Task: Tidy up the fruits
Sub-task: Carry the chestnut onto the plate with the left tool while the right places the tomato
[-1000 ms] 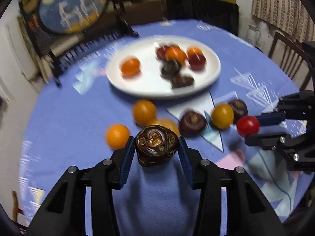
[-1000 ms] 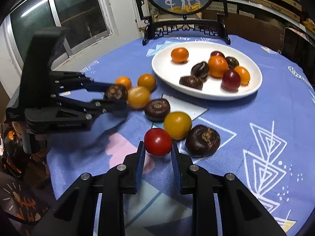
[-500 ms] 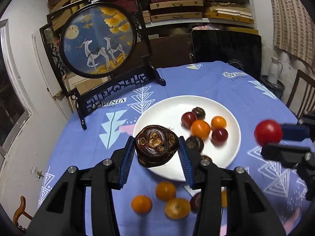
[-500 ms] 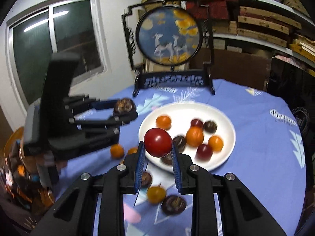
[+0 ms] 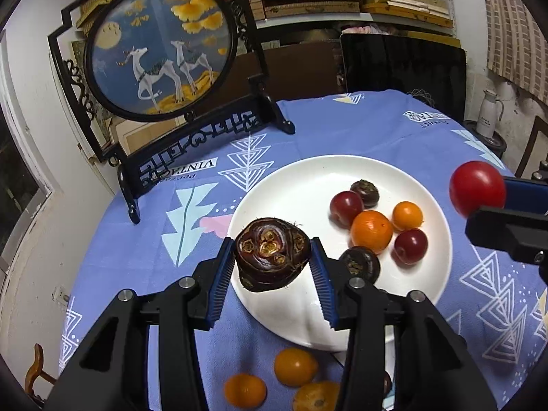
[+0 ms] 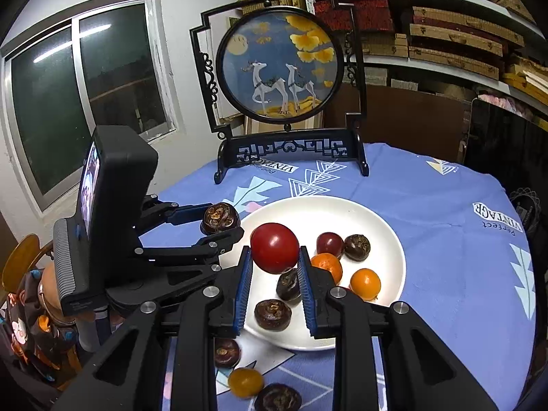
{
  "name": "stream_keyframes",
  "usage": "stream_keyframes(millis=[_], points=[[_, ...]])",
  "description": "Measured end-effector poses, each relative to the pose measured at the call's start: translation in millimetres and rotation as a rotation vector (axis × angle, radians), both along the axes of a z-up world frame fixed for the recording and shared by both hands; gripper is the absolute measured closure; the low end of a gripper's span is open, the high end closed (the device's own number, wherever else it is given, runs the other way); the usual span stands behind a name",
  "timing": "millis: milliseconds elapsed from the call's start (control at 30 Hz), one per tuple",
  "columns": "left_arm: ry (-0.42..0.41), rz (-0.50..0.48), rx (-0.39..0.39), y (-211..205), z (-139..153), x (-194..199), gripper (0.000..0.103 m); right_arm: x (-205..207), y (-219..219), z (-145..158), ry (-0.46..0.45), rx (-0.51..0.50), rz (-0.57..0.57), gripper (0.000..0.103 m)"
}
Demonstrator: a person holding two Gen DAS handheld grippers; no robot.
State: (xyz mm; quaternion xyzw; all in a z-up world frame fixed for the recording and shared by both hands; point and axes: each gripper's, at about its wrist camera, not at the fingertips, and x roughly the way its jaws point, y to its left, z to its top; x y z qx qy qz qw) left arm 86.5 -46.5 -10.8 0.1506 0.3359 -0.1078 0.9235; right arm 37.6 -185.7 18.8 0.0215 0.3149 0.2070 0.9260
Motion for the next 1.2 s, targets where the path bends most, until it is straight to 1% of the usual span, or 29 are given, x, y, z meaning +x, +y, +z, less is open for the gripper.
stream_keyframes(millis=[300,433,500,700,800,967,1033,1067,1100,1133,1200], points=[[0.021,-0.007,-0.004,1,-9,19,0.06,29,-3,-15,0.032,0.0,-0.018,0.077],[0.03,0.036,-0.038,17,-6,34,0.06,37,-10,-14,0.031,0.01,-0.033,0.076],[0.033,0.041,-0.024,17,-9,38,0.06,43,-11,-16,0.036,0.009,-0.035,0.076],[0.069,-0.01,0.008,-5,-26,46,0.06,68,1,-31,0.082,0.002,-0.013,0.076],[0.081,-0.011,0.025,-11,-31,52,0.06,84,9,-38,0.1,-0.025,-0.014,0.076],[0.088,-0.018,0.032,-15,-36,56,0.06,106,15,-46,0.124,-0.032,-0.023,0.076],[0.088,-0.017,0.041,-17,-37,58,0.059,112,15,-48,0.136,-0.032,-0.032,0.073],[0.084,-0.017,0.046,-17,-37,58,0.055,114,15,-48,0.141,-0.032,-0.035,0.068],[0.078,-0.013,0.055,-18,-37,59,0.045,115,13,-47,0.144,-0.03,-0.043,0.053],[0.066,-0.008,0.06,-17,-36,58,0.042,112,11,-46,0.134,-0.022,-0.061,0.047],[0.059,-0.007,0.044,-13,-32,56,0.042,107,6,-43,0.125,-0.009,-0.062,0.046]])
